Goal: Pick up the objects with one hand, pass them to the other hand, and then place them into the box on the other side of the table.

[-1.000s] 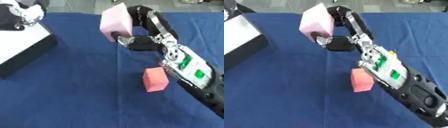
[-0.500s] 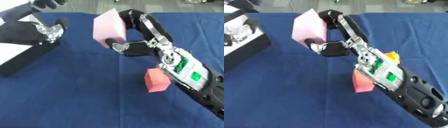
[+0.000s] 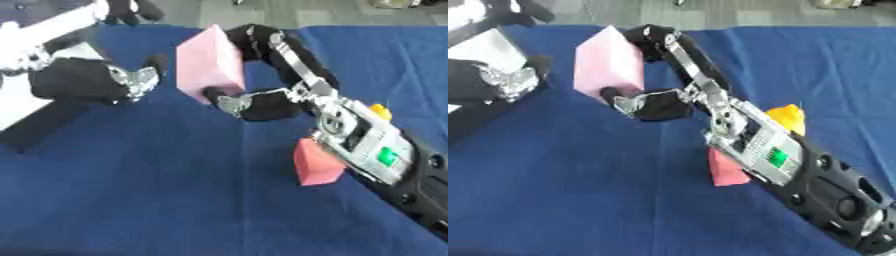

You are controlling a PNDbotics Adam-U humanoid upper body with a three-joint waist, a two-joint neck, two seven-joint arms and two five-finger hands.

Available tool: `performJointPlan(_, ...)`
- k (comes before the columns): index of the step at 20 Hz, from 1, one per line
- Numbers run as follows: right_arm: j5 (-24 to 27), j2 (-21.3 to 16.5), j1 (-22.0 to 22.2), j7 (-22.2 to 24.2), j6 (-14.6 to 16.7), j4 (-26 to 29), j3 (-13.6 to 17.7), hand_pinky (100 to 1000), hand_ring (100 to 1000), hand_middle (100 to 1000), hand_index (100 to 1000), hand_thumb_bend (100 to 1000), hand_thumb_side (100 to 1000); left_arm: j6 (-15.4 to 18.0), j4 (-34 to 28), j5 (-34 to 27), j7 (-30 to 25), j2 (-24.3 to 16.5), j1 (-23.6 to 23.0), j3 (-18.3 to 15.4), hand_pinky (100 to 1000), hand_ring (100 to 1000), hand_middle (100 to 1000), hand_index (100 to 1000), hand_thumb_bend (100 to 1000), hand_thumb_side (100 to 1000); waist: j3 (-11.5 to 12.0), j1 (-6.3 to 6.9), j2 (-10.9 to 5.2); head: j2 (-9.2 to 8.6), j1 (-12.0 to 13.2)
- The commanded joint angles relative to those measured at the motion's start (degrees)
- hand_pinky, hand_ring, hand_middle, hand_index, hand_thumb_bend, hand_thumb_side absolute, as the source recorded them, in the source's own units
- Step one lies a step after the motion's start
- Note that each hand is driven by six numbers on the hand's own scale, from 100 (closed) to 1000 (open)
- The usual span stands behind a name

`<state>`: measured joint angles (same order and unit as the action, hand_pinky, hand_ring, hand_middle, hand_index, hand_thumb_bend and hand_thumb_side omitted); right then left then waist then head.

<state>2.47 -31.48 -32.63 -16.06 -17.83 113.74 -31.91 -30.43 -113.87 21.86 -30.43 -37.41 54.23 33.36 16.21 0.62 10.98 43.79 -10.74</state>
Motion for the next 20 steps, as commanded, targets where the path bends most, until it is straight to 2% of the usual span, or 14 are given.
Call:
performJointPlan(1,-1.95,-0.11,-1.08,1.41,1.05,0.85,-0.21,790,696,414,524,269,100,-0.27,-0.72,1.85,-0.80,0.48,1.33,0.11,925,898,866,903,271,705,0.11,0.42,-1.79,0.33,0.35)
performJointPlan(2,-2.45,-0.12,-1.09,1.81,1.26,0.85,-0.38,790,696,414,524,269,100,-0.33,-0.72,2.24,-1.11,0.73,1.35,0.23,925,898,866,903,271,705,0.11,0.40,-1.77,0.33,0.42)
performJointPlan(3,-2.89,-0.12,-1.13,2.21,1.47,0.85,-0.56,791,696,415,524,270,100,-0.38,-0.72,2.53,-1.49,0.96,1.35,0.37,928,899,863,895,317,761,0.11,0.38,-1.75,0.33,0.49)
performJointPlan(7,-4.37,-0.13,-1.25,3.84,2.08,0.85,-1.19,793,695,417,524,274,100,-0.24,-0.72,3.77,-3.58,1.77,1.48,0.74,943,904,860,884,421,852,0.13,0.32,-1.65,0.33,0.70)
performJointPlan(11,-5.28,-0.33,-1.16,5.21,1.69,0.85,-1.60,793,694,418,525,278,100,0.68,-0.72,4.91,-6.37,1.85,1.53,0.80,960,908,848,876,481,936,0.09,0.33,-1.53,0.33,0.70)
performJointPlan(15,-5.72,-0.45,-1.13,5.64,1.52,0.85,-1.69,793,694,418,525,277,100,1.80,-0.72,5.39,-8.69,1.45,1.34,0.46,985,919,847,881,456,1000,0.09,0.34,-1.41,0.33,0.74)
performJointPlan(20,-5.77,-0.48,-1.20,6.02,1.58,0.85,-1.93,793,693,419,526,278,100,3.51,-0.72,5.95,-12.18,1.21,1.16,0.07,1000,946,857,903,407,1000,0.11,0.24,-1.32,0.33,0.63)
